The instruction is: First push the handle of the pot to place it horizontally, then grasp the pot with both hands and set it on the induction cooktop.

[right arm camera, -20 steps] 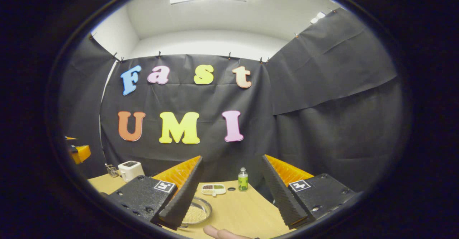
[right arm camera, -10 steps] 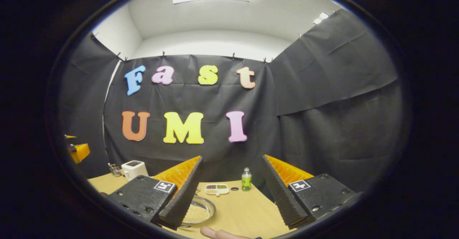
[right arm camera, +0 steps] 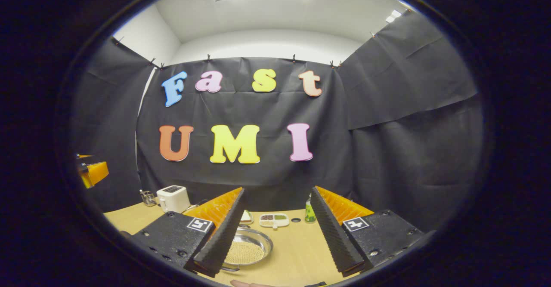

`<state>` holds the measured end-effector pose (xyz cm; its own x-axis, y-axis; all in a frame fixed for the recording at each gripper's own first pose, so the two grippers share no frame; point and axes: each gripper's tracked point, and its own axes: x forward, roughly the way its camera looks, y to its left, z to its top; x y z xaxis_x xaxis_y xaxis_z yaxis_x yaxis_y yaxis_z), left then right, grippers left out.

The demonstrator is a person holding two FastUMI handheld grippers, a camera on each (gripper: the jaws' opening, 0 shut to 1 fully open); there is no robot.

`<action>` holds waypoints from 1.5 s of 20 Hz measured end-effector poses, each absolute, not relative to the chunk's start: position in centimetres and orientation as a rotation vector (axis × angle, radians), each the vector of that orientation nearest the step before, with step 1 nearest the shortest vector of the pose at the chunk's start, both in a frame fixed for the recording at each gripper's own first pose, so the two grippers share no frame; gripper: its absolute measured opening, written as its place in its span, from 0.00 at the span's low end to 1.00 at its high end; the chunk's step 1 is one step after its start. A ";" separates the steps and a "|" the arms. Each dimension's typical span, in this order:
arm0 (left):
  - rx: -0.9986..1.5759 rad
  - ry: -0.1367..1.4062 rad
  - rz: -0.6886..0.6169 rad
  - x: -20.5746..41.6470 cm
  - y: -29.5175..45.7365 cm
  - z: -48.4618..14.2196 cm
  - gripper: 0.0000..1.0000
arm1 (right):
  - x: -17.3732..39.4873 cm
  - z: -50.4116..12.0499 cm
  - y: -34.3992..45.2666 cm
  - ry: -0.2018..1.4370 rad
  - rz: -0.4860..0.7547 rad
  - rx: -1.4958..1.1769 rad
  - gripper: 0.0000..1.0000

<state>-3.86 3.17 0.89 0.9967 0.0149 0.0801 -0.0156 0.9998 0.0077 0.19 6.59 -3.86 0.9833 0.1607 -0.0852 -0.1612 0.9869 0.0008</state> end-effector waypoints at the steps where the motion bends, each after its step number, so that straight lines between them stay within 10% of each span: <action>1: 0.007 -0.080 0.013 -3.9 3.2 0.6 0.96 | 0.5 -4.9 7.5 0.108 0.184 0.005 0.91; 5: 0.000 -0.064 -0.001 -3.6 3.3 0.0 0.96 | 1.8 -8.4 11.2 0.201 0.257 0.059 0.71; 11: 0.017 -0.067 0.014 -3.6 4.5 -0.9 0.96 | 2.5 -15.4 16.8 0.396 0.380 0.093 0.00; 30: 0.029 -0.079 0.000 -4.9 5.4 -2.6 0.96 | -3.0 -35.1 25.5 0.986 0.451 0.011 0.04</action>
<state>-4.91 5.38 -2.55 0.9969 -0.0013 0.0790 -0.0010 0.9996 0.0293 -2.96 25.50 -35.14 0.4675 0.3725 -0.8017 -0.3631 0.9078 0.2100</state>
